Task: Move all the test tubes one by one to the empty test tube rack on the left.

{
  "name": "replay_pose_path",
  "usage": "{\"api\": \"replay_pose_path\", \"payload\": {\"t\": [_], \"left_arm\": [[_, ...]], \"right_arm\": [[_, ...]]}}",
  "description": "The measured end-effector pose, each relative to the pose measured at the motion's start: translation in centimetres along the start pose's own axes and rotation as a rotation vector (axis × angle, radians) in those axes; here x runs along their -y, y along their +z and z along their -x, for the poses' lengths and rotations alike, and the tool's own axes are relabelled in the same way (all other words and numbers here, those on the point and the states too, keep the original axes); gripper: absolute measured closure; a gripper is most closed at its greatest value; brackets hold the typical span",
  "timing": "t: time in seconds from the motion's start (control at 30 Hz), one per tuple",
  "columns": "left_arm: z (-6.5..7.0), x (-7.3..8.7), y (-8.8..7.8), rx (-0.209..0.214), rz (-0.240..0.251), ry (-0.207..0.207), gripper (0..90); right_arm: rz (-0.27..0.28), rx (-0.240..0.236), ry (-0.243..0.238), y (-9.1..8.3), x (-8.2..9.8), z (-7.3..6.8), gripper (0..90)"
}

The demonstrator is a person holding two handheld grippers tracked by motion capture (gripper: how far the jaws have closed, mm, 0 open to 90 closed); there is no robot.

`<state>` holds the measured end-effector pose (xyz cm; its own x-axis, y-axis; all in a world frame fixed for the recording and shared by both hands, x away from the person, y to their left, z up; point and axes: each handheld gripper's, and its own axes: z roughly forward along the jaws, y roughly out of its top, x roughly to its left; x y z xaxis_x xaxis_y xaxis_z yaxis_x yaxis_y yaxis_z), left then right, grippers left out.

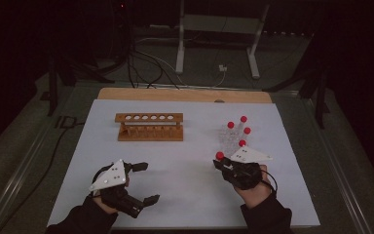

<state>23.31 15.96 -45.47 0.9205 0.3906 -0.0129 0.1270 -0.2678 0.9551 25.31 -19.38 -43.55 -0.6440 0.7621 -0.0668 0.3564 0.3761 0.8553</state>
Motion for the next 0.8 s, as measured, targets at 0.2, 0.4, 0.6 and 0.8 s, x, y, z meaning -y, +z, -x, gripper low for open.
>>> {"api": "replay_pose_path", "payload": {"t": [0.2,0.4,0.6,0.8], "left_arm": [[-0.1,-1.3,1.7,0.01,-0.02,0.014,1.9],[-0.3,-3.2,3.4,0.007,-0.012,0.035,4.0],[-0.5,-4.4,5.1,0.016,0.001,0.037,5.7],[-0.3,-5.0,6.7,0.04,0.007,0.035,7.9]], "right_arm": [[-0.017,-0.04,-0.02,0.8,0.1,-1.2,75.3],[-0.024,-0.068,-0.032,1.2,0.1,-1.9,75.3],[-0.033,-0.093,-0.035,1.5,0.2,-2.4,75.3],[-0.044,-0.109,-0.043,1.9,0.3,-2.8,75.3]]}}
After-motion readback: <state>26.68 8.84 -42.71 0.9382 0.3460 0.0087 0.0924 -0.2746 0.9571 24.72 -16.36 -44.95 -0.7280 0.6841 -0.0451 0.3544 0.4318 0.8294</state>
